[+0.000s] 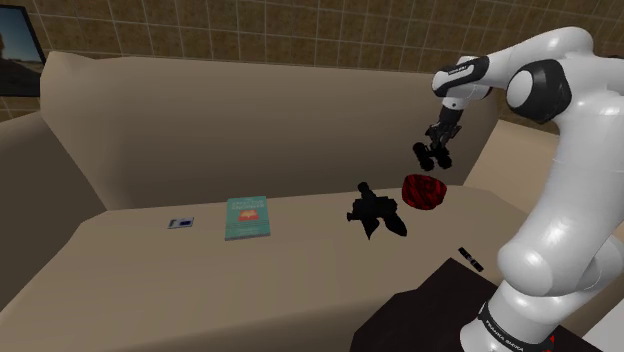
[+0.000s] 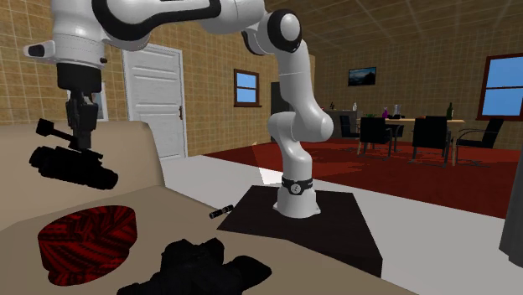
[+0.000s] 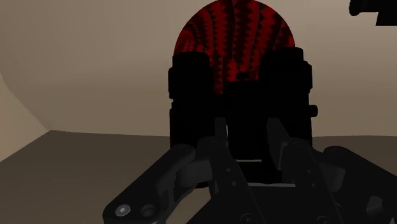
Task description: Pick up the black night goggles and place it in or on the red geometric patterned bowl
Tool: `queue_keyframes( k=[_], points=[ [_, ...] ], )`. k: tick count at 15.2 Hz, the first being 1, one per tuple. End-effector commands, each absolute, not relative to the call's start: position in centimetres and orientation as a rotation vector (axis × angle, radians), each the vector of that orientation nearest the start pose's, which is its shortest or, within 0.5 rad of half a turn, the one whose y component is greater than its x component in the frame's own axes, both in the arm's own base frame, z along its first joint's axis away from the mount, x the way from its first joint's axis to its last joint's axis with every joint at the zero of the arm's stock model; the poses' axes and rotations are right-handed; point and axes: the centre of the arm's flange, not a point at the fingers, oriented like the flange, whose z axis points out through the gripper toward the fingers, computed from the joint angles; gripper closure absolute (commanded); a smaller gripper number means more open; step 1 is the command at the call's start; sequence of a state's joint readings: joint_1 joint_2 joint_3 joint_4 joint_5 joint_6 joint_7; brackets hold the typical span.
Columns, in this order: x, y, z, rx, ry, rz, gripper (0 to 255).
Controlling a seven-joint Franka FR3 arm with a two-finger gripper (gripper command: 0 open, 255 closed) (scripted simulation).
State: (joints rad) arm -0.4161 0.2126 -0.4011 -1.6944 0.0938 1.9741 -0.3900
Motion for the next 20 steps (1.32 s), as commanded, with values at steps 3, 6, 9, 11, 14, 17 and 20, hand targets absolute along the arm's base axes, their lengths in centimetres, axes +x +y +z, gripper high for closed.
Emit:
queue_keyframes(
  k=[3, 6, 9, 11, 14, 17, 20],
  points=[
    [44.8, -44.7, 46.5, -3.104, 0.707, -0.118, 255],
    [44.8, -44.7, 44.9, -3.104, 0.707, -0.118, 255],
    [44.8, -44.7, 43.3, -3.104, 0.707, -0.118, 255],
    [44.8, -44.7, 42.3, -3.104, 0.707, -0.118, 255],
    [44.8, -44.7, 40.7, -3.104, 0.707, -0.118, 255],
    [44.8, -44.7, 38.9, -3.104, 0.707, -0.118, 255],
    [44.8, -44.7, 38.9, -3.104, 0.707, -0.118, 255]
  ],
)
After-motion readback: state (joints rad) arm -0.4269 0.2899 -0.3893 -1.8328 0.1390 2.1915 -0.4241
